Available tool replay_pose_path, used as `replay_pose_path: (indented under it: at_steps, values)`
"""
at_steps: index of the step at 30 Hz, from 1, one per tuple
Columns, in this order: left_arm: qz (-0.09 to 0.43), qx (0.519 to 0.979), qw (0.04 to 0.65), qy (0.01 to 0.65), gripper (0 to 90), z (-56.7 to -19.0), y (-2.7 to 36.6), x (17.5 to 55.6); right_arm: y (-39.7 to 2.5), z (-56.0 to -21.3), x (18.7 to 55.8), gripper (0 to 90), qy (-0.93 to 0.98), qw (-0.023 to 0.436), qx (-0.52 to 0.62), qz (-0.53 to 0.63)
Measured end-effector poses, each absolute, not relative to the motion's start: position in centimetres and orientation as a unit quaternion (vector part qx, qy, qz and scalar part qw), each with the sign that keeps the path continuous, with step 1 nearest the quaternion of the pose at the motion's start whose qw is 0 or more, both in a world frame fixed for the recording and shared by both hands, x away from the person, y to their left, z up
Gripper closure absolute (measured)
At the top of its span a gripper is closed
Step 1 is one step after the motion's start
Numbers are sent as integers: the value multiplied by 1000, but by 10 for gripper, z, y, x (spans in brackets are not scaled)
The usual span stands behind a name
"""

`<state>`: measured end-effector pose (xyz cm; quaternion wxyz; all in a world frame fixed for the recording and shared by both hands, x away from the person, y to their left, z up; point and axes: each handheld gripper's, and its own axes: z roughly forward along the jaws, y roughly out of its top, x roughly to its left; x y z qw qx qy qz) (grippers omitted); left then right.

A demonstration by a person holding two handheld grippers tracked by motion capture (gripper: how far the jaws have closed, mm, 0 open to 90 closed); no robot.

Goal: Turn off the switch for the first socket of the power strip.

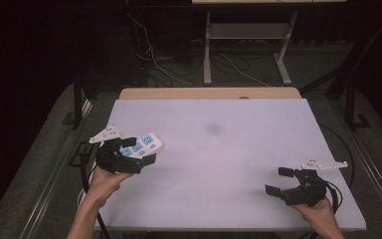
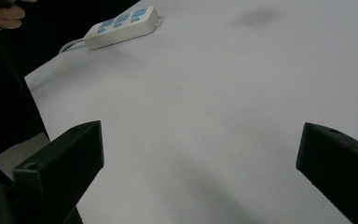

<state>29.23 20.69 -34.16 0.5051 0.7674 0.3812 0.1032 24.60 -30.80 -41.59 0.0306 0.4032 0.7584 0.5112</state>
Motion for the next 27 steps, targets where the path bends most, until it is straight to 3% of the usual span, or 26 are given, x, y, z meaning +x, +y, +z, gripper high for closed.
replay_pose_path:
  at_steps: [27]
  values:
    - [89,777,509,361,0,-390,193,270,-306,-417,245,5,763,29,399,507]
